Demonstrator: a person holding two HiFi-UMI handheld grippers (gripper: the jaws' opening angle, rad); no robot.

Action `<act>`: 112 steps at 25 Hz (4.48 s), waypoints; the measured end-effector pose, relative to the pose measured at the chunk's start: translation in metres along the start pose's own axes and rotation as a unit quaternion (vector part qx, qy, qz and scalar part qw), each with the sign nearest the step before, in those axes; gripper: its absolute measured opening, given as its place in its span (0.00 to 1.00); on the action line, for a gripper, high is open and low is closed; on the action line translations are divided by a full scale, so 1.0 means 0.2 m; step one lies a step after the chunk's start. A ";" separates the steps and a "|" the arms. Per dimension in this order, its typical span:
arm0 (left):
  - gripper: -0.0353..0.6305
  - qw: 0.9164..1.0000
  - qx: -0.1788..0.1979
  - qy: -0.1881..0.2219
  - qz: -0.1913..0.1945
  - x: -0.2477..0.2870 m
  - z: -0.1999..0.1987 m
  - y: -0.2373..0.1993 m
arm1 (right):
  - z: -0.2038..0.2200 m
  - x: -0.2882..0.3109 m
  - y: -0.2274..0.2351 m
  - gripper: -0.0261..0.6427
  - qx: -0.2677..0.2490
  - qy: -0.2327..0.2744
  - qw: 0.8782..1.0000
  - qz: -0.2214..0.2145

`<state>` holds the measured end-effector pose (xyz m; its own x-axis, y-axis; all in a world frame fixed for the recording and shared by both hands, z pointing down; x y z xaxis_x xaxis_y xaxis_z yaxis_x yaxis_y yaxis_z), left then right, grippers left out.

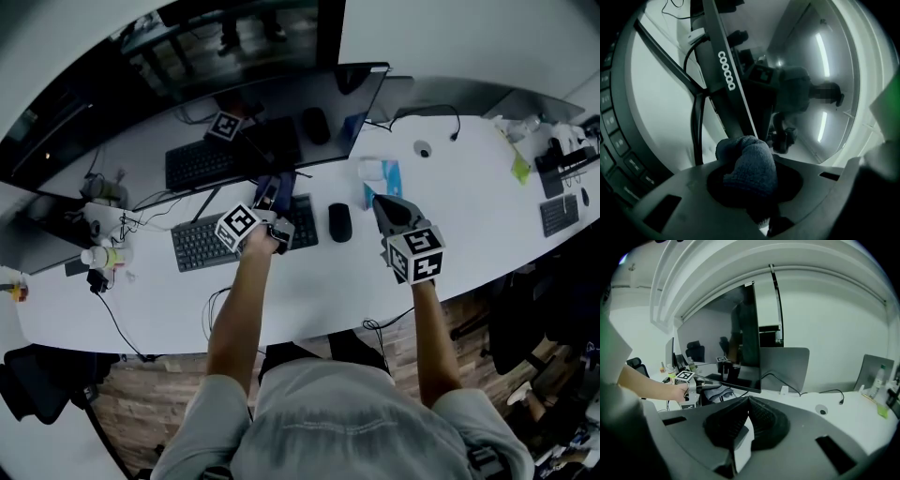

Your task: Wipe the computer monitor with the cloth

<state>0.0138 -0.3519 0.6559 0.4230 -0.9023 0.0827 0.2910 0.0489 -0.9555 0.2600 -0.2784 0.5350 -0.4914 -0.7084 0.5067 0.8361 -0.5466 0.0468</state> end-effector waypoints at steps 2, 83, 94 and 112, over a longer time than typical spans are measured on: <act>0.17 1.000 0.001 -0.005 0.002 0.04 0.05 0.02 | 0.01 -0.02 0.05 0.29 0.002 0.001 1.000 0.002; 0.17 0.973 0.084 0.080 0.198 0.51 0.40 1.50 | -0.07 -0.57 0.58 0.29 0.001 0.081 0.995 0.054; 0.17 0.965 0.059 0.097 0.236 0.45 0.32 1.78 | -0.24 -0.62 0.46 0.29 -0.004 0.109 0.993 0.036; 0.17 0.914 0.214 0.131 0.320 0.04 0.04 2.24 | -0.60 -0.61 0.31 0.29 -0.074 0.140 0.985 0.064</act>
<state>0.1542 -0.3350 0.2306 0.4201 -0.6989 -0.5789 0.3878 0.7150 -0.5818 0.3425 -0.2781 0.3732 -0.4493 -0.8599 0.2424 0.8612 -0.4890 -0.1384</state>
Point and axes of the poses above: the fingertips, and each gripper's own axes: x forward along the fingers, y to its right, z out of its underside, the point moved 2 cm from there along -x, backward along the fingers, and after that the axes turned 1 degree about x, right-handed, at the moved point
